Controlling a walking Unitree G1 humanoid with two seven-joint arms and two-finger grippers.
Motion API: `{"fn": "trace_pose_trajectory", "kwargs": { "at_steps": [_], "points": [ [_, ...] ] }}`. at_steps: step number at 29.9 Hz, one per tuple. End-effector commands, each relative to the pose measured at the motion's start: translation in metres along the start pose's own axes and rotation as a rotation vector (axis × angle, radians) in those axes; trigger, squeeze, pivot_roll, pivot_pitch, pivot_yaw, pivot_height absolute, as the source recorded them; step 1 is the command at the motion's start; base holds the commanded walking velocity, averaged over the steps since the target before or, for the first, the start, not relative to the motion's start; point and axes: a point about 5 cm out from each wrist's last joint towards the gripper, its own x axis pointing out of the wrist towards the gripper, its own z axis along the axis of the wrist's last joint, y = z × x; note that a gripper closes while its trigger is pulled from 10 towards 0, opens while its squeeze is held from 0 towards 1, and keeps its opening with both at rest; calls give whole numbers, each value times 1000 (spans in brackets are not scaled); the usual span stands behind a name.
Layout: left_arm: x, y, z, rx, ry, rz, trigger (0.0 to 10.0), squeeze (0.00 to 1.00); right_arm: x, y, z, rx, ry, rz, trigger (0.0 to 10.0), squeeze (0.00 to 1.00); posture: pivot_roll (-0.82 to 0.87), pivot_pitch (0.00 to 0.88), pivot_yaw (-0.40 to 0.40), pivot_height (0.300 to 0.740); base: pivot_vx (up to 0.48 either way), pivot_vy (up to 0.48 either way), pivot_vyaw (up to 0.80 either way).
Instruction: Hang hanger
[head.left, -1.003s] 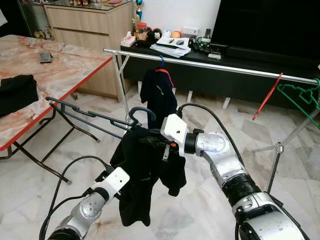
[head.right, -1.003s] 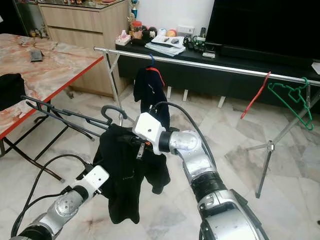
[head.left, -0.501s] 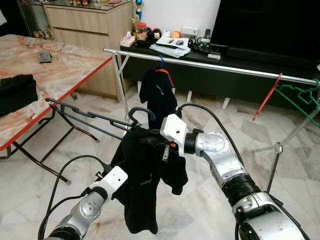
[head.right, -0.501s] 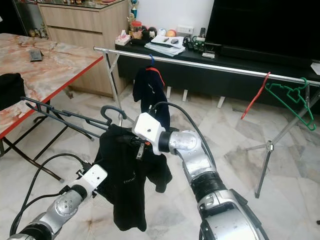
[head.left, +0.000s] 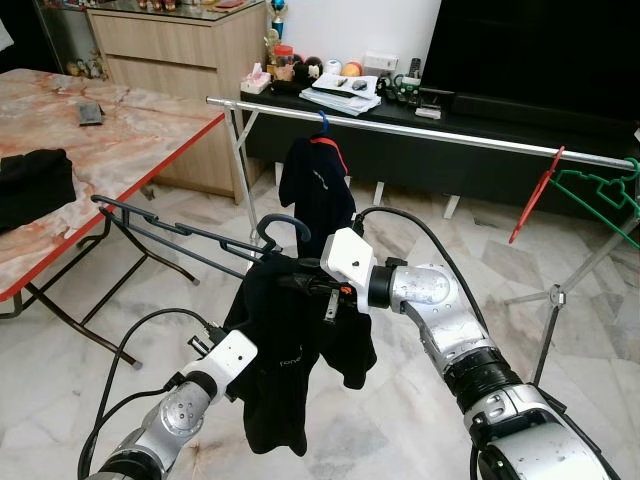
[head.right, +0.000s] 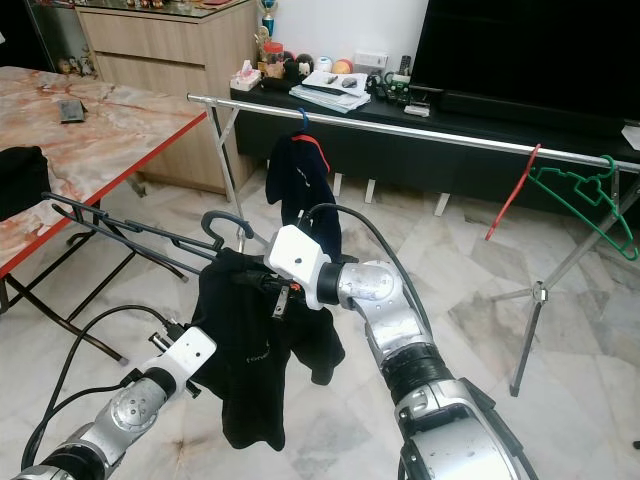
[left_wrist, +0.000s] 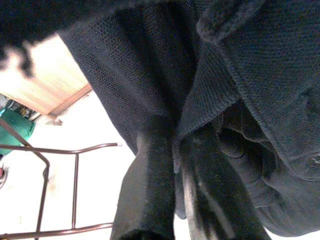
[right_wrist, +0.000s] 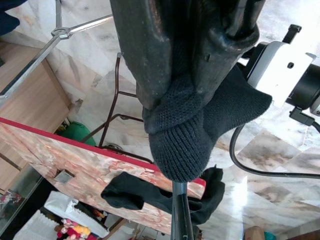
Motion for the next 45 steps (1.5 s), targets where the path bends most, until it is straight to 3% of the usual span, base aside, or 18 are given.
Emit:
{"fn": "trace_pose_trajectory", "kwargs": {
  "at_steps": [1, 16, 29, 34, 38, 41, 43, 45],
  "points": [
    [1, -1, 1, -6, -3, 3, 0, 0, 2, -7, 18, -49, -53, -13, 10000, 0, 73, 9, -63, 740, 0, 0, 0],
    [-2, 0, -4, -62, 11, 24, 0, 0, -4, -5, 7, -49, -7, -22, 10000, 0, 75, 11, -62, 740, 0, 0, 0],
    [-12, -2, -23, -104, 99, -5, 0, 0, -51, -1, -39, 19, 156, -54, 10000, 0, 71, 16, -56, 740, 0, 0, 0],
    [-14, -3, -26, -103, 118, -18, 0, 0, -59, 3, -47, 40, 185, -38, 10000, 0, 69, 16, -55, 740, 0, 0, 0],
    [-19, -5, -34, -112, 151, -41, 0, 0, -89, 24, -72, 110, 267, 124, 10000, 0, 67, 18, -54, 740, 0, 0, 0],
    [-20, -6, -35, -112, 154, -52, 0, 0, -96, 26, -78, 130, 297, 129, 10000, 0, 67, 20, -53, 740, 0, 0, 0],
    [-23, -9, -39, -113, 167, -75, 0, 0, -114, 30, -91, 179, 362, 144, 10000, 0, 64, 22, -47, 740, 0, 0, 0],
    [-23, -9, -40, -113, 170, -78, 0, 0, -116, 32, -92, 185, 367, 152, 10000, 0, 64, 22, -47, 740, 0, 0, 0]
  ]
}}
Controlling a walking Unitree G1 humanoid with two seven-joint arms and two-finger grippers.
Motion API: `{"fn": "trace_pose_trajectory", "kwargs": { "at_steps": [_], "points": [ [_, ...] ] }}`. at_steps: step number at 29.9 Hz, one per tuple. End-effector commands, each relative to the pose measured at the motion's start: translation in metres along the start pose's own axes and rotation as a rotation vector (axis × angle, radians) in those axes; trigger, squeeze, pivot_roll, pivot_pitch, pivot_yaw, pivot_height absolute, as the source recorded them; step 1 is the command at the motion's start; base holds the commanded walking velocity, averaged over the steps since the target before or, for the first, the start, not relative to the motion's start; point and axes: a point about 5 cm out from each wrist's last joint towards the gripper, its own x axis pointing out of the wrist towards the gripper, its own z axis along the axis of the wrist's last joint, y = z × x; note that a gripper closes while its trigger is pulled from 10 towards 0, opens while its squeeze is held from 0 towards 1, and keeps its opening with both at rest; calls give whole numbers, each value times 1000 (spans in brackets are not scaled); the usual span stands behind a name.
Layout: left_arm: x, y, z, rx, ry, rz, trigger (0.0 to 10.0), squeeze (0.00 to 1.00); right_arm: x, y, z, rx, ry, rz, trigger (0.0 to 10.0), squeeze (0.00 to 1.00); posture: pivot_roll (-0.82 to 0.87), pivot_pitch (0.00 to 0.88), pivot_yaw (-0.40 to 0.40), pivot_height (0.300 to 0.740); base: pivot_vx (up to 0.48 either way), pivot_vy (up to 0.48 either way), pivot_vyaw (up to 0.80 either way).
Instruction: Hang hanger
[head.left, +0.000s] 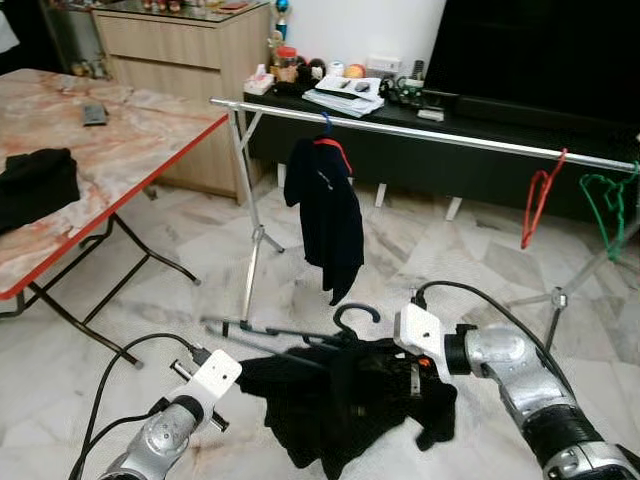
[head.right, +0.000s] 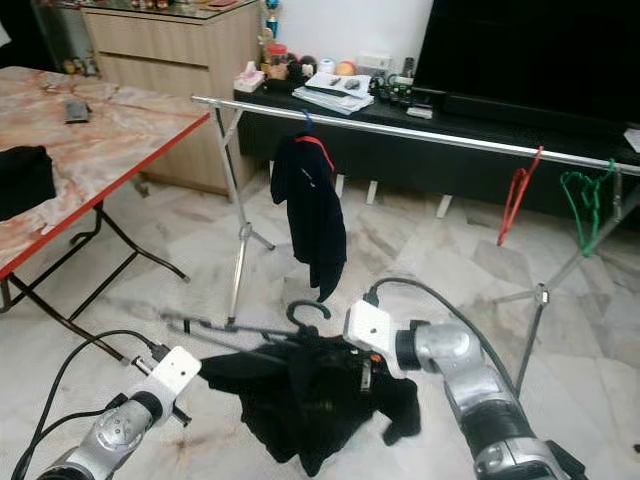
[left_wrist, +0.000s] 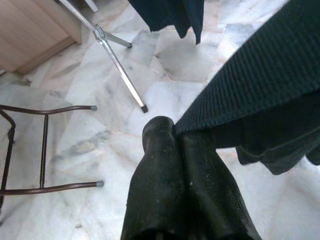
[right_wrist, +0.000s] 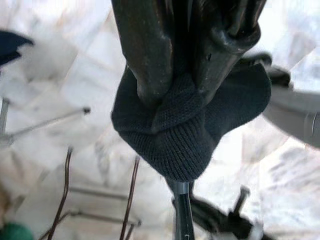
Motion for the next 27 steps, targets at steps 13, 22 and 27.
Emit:
{"fn": "trace_pose_trajectory", "kwargs": {
  "at_steps": [13, 22, 27],
  "points": [
    [-7, -3, -16, -5, 70, -55, 0, 0, -45, -2, -20, 24, 38, -35, 10000, 0, 58, 13, -34, 740, 0, 0, 0],
    [-9, -5, -19, -4, 86, -70, 0, 0, -66, 6, -47, -18, 309, 2, 10000, 0, 52, 27, -29, 740, 0, 0, 0],
    [-9, -4, -19, -4, 87, -72, 0, 0, -62, 7, -48, -41, 337, 17, 10000, 0, 54, 31, -27, 740, 0, 0, 0]
  ]
}}
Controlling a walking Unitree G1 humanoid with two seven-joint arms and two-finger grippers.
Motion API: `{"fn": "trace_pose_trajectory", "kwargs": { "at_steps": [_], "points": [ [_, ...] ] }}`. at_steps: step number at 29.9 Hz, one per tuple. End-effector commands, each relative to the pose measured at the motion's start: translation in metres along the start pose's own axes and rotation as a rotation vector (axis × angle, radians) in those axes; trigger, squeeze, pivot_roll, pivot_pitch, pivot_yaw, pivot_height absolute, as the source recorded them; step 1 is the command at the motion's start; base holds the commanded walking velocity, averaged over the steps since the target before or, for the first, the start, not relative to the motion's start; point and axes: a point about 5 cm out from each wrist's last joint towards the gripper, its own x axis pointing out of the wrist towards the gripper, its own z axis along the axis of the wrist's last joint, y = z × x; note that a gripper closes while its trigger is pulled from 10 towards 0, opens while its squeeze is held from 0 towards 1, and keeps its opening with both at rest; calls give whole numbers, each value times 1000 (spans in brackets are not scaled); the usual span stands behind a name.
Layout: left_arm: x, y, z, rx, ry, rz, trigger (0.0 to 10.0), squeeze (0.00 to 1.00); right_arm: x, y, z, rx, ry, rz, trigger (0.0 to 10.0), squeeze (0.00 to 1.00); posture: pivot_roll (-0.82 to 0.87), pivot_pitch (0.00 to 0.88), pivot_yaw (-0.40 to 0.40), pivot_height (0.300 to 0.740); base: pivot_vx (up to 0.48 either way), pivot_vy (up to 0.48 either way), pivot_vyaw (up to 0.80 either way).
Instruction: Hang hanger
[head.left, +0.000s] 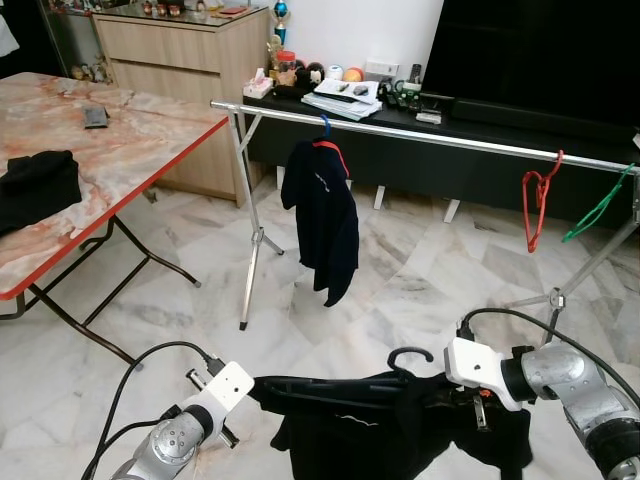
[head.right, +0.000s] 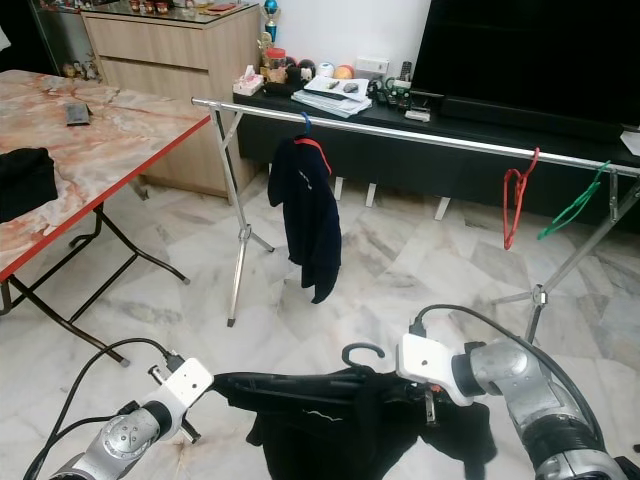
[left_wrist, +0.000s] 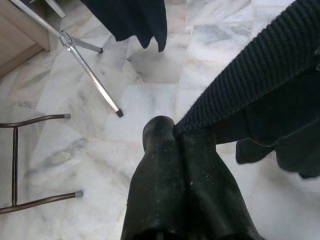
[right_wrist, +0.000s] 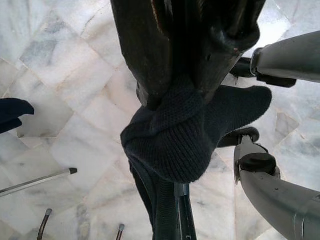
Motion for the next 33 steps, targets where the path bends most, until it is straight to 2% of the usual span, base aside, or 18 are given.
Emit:
{"fn": "trace_pose_trajectory", "kwargs": {
  "at_steps": [1, 3, 6, 10, 17, 21, 25, 29, 33],
  "points": [
    [-9, 9, -19, -20, 87, 42, 0, 0, -16, 0, -13, 14, 79, -20, 10000, 0, 54, 31, -27, 740, 0, 0, 0],
    [-9, 10, -19, -19, 88, 42, 0, 0, -12, 2, -18, -36, 169, -13, 10000, 0, 57, 33, -27, 740, 0, 0, 0],
    [-9, 10, -19, -20, 89, 42, 0, 0, -11, 2, -20, -44, 191, -14, 10000, 0, 58, 33, -27, 740, 0, 0, 0],
    [-9, 10, -19, -20, 91, 43, 0, 0, -8, 0, -23, -97, 277, -38, 10000, 0, 59, 33, -29, 740, 0, 0, 0],
    [-8, 9, -18, -26, 91, 36, 0, 0, -4, -13, -24, -157, 378, -194, 10000, 0, 61, 34, -32, 740, 0, 0, 0],
    [-8, 9, -18, -26, 91, 29, 0, 0, -1, -16, -23, -165, 386, -242, 10000, 0, 61, 34, -32, 740, 0, 0, 0],
    [-8, 10, -16, -32, 82, 23, 0, 0, 10, -6, -30, -152, 415, -190, 10000, 0, 66, 33, -35, 740, 0, 0, 0],
    [-5, 18, -6, -27, 43, 26, 0, 0, 24, 9, -38, -146, 437, -113, 10000, 0, 73, 32, -34, 740, 0, 0, 0],
    [-2, 26, 4, -27, 12, 23, 0, 0, 33, 12, -42, -164, 484, -152, 10000, 0, 74, 30, -32, 740, 0, 0, 0]
  ]
}}
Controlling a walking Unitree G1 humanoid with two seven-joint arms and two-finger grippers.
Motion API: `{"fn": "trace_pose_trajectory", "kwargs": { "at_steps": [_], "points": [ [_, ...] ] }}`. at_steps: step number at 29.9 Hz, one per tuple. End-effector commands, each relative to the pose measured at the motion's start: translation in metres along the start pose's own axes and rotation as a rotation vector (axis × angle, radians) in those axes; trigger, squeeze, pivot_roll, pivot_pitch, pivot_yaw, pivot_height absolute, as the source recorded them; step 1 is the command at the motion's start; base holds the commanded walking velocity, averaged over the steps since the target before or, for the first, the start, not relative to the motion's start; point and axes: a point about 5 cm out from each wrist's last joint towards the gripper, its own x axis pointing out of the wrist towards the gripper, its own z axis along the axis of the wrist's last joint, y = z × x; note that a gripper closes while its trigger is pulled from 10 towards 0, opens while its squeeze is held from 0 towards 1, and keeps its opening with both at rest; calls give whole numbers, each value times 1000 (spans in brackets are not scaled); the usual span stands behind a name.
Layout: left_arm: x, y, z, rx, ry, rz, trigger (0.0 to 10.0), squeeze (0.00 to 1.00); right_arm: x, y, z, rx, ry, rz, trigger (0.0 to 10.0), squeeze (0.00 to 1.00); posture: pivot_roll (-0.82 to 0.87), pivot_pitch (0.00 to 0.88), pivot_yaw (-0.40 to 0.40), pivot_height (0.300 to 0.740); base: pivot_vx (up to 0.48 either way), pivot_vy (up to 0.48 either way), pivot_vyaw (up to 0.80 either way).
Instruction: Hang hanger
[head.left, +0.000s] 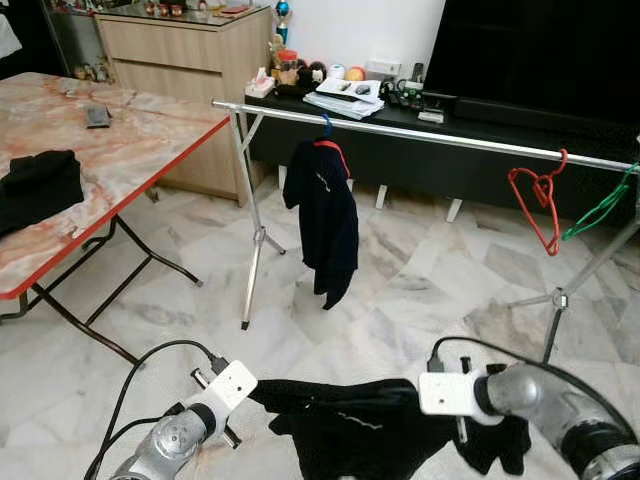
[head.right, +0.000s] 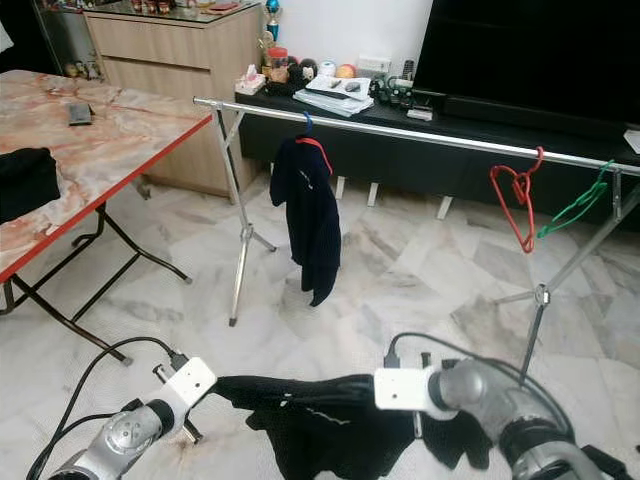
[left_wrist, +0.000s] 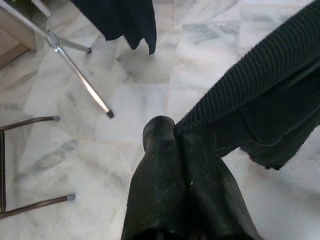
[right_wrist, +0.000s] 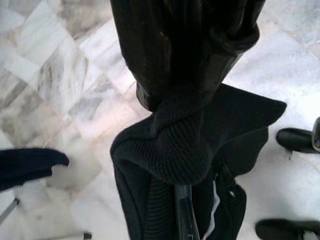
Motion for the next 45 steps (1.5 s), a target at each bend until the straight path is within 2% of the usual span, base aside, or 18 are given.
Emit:
{"fn": "trace_pose_trajectory", "kwargs": {
  "at_steps": [1, 6, 8, 12, 15, 19, 21, 24, 27, 30, 34, 37, 38, 39, 40, 41, 42, 45],
  "points": [
    [-6, 25, -2, -18, 17, 67, 0, 0, -2, 7, -20, 19, 125, -3, 10000, 0, 74, 30, -32, 740, 0, 0, 0],
    [-4, 27, 8, -15, -19, 25, 0, 0, 8, 8, -16, 73, 150, -88, 10000, 0, 79, 28, -30, 740, 0, 0, 0],
    [-3, 28, 14, -31, -36, 2, 0, 0, 15, 8, -10, 151, 142, -164, 10000, 0, 85, 28, -29, 740, 0, 0, 0],
    [-3, 27, 21, -51, -58, -47, 0, 0, 25, 8, 2, 250, 93, -230, 10000, 0, 91, 27, -28, 740, 0, 0, 0],
    [-3, 33, 34, -73, -98, -58, 0, 0, 35, 14, 19, 343, 7, -199, 10000, 0, 97, 26, -27, 740, 0, 0, 0],
    [-3, 37, 43, -86, -126, -57, 0, 0, 40, 19, 25, 360, -11, -153, 10000, 0, 104, 24, -30, 740, 0, 0, 0],
    [-3, 37, 56, -98, -156, -92, 0, 0, 45, 24, 34, 415, -63, -90, 10000, 0, 108, 22, -33, 740, 0, 0, 0],
    [-4, 34, 63, -108, -177, -128, 0, 0, 47, 25, 40, 442, -99, -70, 10000, 0, 110, 21, -34, 740, 0, 0, 0],
    [-7, 26, 80, -115, -223, -215, 0, 0, 47, 15, 44, 524, -107, -155, 10000, 0, 116, 23, -38, 740, 0, 0, 0],
    [-11, 25, 86, -111, -232, -249, 0, 0, 46, 10, 44, 544, -85, -228, 10000, 0, 122, 24, -39, 740, 0, 0, 0],
    [-24, 21, 101, -120, -278, -362, 0, 0, 44, -2, 52, 663, -157, -307, 10000, 0, 135, 27, -43, 740, 0, 0, 0],
    [-28, 19, 105, -126, -293, -392, 0, 0, 44, -5, 55, 680, -183, -321, 10000, 0, 136, 27, -43, 740, 0, 0, 0],
    [-30, 17, 109, -130, -305, -415, 2510, 0, 43, -8, 59, 708, -218, -319, 10000, 0, 134, 28, -44, 740, 0, 0, 0],
    [-32, 16, 111, -132, -311, -427, 2510, 0, 43, -9, 61, 717, -232, -319, 10000, 0, 134, 28, -44, 740, 0, 0, 0],
    [-34, 15, 114, -131, -323, -449, 5843, 0, 42, -11, 64, 732, -260, -315, 10000, 0, 134, 27, -44, 740, 0, 0, 0],
    [-34, 15, 114, -131, -323, -449, 5843, 0, 42, -11, 64, 732, -260, -315, 10000, 0, 134, 27, -44, 740, 0, 0, 0],
    [-35, 15, 114, -130, -324, -453, 10000, 0, 42, -11, 65, 736, -268, -312, 10000, 0, 134, 27, -43, 740, 0, 0, 0],
    [-38, 15, 118, -135, -333, -462, 10000, 0, 42, -12, 67, 764, -298, -303, 10000, 0, 134, 25, -41, 740, 0, 0, 0]
  ]
}}
